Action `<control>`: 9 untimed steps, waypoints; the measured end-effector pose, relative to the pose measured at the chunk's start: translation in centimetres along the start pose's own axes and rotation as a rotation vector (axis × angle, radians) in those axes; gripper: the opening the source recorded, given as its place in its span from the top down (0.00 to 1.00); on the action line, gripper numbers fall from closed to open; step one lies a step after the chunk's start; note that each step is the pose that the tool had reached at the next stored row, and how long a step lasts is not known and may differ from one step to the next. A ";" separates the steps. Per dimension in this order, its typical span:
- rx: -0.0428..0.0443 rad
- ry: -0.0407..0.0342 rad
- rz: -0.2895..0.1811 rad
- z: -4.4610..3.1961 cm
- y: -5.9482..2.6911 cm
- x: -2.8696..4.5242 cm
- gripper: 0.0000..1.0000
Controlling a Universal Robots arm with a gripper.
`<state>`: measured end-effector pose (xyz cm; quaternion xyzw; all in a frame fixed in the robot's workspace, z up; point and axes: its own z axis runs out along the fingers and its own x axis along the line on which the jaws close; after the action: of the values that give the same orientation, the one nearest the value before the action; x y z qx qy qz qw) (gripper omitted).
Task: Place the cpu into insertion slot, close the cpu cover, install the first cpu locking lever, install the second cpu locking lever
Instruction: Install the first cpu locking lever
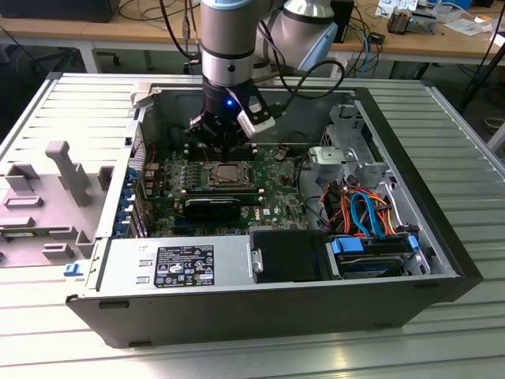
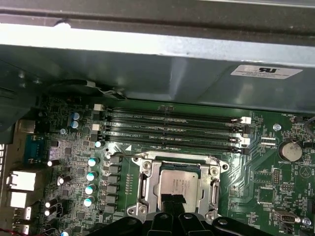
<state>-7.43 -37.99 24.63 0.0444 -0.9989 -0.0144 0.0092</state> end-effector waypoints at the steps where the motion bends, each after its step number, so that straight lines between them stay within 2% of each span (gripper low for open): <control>1: 0.0000 -0.0001 0.000 0.00 0.02 0.16 0.89; 9: 0.0000 -0.0001 0.000 -0.18 0.03 0.22 0.89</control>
<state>-7.65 -37.99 24.82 0.0444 -0.9989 -0.0145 0.0091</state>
